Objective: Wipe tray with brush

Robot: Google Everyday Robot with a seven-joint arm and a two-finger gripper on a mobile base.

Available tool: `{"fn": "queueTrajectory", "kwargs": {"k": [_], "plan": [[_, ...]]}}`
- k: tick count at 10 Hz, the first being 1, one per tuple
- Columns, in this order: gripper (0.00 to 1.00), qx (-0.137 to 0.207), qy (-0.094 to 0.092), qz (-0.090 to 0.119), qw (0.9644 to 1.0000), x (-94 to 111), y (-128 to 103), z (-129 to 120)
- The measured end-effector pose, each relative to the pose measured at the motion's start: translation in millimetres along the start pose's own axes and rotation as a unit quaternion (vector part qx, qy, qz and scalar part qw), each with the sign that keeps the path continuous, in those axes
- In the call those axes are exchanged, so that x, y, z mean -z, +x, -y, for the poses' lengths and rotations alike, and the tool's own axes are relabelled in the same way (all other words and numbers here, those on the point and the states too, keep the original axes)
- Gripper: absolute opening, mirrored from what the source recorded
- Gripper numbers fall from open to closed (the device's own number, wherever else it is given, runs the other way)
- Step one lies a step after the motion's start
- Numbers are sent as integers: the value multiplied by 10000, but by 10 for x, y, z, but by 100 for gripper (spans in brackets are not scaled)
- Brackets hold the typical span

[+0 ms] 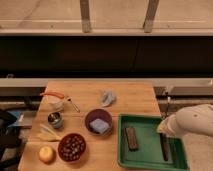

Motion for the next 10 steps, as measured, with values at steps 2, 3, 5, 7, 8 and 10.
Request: {"fn": "queueTrajectory", "kwargs": {"k": [2, 3, 5, 7, 8, 10], "plan": [[0, 134, -31, -67, 9999, -60, 112, -415], [0, 142, -3, -93, 9999, -78, 168, -530], [0, 76, 72, -127, 9999, -86, 257, -639], [0, -61, 174, -113, 9998, -46, 296, -554], [0, -144, 229, -83, 9996, -10, 278, -429], [0, -189, 300, 21, 9994, 100, 184, -77]]}}
